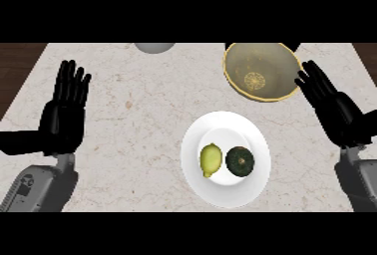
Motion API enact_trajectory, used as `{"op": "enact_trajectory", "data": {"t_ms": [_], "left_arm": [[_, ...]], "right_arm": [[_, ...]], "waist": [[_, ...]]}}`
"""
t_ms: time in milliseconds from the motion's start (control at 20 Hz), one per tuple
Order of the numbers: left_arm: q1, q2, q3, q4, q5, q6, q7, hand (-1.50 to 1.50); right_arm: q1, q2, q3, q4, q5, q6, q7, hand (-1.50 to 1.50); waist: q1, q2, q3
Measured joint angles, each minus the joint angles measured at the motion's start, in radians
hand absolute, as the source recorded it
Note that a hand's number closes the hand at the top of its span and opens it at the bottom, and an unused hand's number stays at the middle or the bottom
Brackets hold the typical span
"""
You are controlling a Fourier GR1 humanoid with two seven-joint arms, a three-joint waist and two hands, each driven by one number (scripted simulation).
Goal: Pick the squash from the plate and place it in the bowl
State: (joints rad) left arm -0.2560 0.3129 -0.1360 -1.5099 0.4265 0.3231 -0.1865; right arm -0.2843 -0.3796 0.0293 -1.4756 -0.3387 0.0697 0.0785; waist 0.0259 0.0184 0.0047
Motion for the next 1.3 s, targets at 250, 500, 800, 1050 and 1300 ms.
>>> {"op": "enact_trajectory", "data": {"t_ms": [250, 500, 800, 1050, 1300], "left_arm": [[0.029, 0.107, 0.005, 0.013, -0.096, 0.031, 0.06, 0.0], [0.075, 0.181, -0.015, 0.038, -0.174, 0.056, 0.11, 0.0], [0.063, 0.207, -0.057, 0.009, -0.23, 0.068, 0.204, 0.0], [0.034, 0.201, -0.076, -0.01, -0.262, 0.072, 0.26, 0.0], [0.028, 0.193, -0.09, -0.042, -0.282, 0.079, 0.295, 0.0]], "right_arm": [[0.137, 0.073, -0.021, -0.066, 0.014, -0.038, -0.16, 1.5], [0.294, 0.101, -0.162, -0.047, 0.106, -0.247, -0.308, -1.5], [0.567, 0.215, -0.111, -0.157, 0.23, -0.297, -0.635, -1.5], [0.711, 0.18, -0.026, -0.296, 0.412, -0.359, -0.575, -1.5], [0.763, 0.087, 0.039, -0.438, 0.606, -0.371, -0.322, -1.5]], "waist": [[-0.034, -0.019, -0.001], [-0.091, -0.023, -0.001], [-0.069, -0.025, -0.003], [-0.05, -0.022, -0.005], [-0.031, -0.018, -0.008]]}}
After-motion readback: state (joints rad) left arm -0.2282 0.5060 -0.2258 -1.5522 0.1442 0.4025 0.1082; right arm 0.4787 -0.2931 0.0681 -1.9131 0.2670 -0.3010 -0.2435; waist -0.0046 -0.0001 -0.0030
